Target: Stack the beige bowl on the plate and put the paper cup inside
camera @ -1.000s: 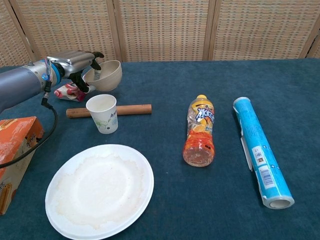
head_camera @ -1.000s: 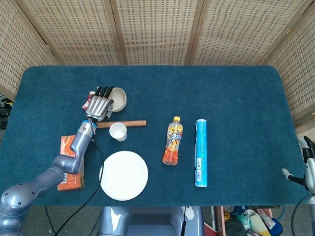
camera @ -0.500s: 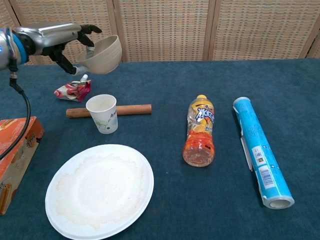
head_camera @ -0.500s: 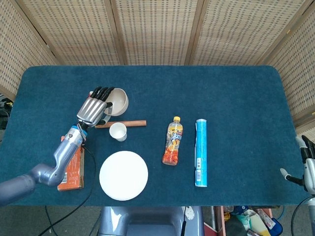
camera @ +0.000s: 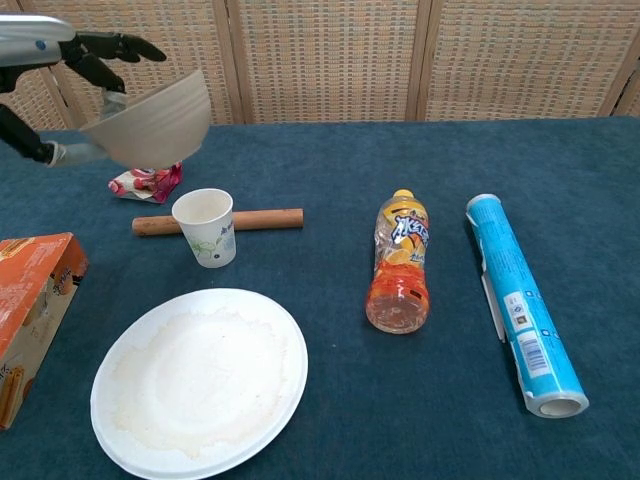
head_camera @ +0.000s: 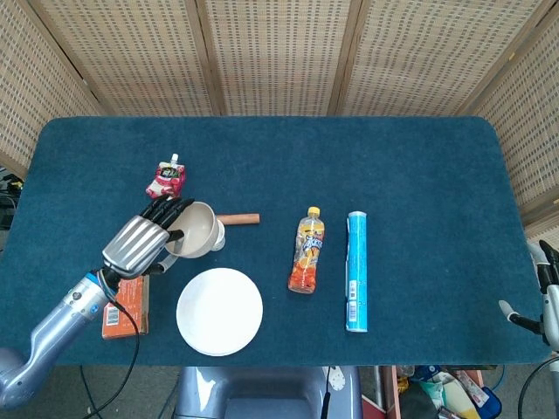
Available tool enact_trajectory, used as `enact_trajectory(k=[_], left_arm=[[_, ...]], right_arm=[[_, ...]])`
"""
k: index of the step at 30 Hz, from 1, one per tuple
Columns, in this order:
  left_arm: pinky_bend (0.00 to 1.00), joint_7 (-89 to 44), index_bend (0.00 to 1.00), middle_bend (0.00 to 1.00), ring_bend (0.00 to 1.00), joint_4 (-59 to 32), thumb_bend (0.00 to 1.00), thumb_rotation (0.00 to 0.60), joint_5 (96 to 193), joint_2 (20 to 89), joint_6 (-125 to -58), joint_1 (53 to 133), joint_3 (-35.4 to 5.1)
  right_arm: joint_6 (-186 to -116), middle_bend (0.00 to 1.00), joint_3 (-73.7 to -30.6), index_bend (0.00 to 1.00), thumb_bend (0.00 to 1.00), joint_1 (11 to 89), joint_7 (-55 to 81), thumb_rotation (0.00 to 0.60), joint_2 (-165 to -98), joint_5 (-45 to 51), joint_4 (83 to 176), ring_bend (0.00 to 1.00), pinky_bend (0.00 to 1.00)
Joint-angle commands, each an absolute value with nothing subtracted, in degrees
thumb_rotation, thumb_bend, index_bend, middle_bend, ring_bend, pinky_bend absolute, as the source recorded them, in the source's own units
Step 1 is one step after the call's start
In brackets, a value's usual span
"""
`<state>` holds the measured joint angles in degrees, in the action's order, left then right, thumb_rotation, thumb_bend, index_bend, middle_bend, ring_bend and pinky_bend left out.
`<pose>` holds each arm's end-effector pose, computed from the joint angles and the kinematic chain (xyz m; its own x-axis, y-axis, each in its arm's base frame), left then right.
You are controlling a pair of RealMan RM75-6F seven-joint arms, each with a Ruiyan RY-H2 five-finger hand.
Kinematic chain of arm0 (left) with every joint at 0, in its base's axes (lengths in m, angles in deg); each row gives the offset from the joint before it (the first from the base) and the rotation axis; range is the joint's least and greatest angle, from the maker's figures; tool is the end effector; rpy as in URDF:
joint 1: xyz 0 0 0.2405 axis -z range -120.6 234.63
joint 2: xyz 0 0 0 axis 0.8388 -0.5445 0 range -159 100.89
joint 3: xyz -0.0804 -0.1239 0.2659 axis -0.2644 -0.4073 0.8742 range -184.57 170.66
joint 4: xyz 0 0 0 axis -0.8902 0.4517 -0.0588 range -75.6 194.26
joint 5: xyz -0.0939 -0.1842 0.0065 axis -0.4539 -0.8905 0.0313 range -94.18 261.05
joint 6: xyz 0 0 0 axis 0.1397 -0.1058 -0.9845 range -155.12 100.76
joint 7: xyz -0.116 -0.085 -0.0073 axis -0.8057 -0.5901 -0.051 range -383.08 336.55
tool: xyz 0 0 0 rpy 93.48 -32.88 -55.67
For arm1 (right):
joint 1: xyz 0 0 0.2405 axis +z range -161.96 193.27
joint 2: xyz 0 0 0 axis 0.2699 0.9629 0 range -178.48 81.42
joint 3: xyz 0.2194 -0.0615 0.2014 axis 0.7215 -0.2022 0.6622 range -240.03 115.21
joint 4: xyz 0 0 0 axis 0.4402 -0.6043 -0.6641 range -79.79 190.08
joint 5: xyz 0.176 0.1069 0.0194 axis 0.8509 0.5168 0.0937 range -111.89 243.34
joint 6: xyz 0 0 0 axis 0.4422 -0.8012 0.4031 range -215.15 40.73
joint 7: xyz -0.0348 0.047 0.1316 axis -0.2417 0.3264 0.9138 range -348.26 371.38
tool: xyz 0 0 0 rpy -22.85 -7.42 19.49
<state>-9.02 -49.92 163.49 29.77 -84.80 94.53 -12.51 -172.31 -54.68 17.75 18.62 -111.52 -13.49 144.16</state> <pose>-0.1751 0.3184 0.1355 0.5602 0.1642 0.8119 0.7411 -0.5371 -0.4027 -0.3816 -0.1831 0.2164 0.3401 0.0861 0.9364 -0.9341 0.1461 0.3258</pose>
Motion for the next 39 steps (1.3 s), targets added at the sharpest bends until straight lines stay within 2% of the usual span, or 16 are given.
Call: enact_trajectory(k=[1,13,29,39], left_arm=[[0.00,-9.05,0.66,0.00,0.00,-51.25,0.54,0.600,166.65,29.27,-85.42,93.12,-10.25],[0.00,-5.48,0.66,0.00,0.00,-50.53,0.54,0.600,170.32,34.20,-83.07,92.75,-6.66],[0.00,1.98,0.66,0.00,0.00,-45.90,0.54,0.600,167.33,43.30,-77.61,93.64,-3.83],[0.00,6.07,0.65,0.00,0.00,-44.08,0.54,0.600,165.02,45.35,-76.50,93.91,-3.11]], right_arm=[[-172.49,0.00,-54.65,0.00,0.18,17.70,18.65,0.600,-111.44,-13.60,144.32,0.00,0.00],[-172.70,0.00,-54.52,0.00,0.18,17.53,19.26,0.600,-111.27,-13.50,144.23,0.00,0.00],[-172.75,0.00,-54.22,0.00,0.18,17.33,20.85,0.600,-111.02,-13.22,143.83,0.00,0.00],[-172.85,0.00,-54.12,0.00,0.18,17.19,21.61,0.600,-110.92,-13.20,143.64,0.00,0.00]])
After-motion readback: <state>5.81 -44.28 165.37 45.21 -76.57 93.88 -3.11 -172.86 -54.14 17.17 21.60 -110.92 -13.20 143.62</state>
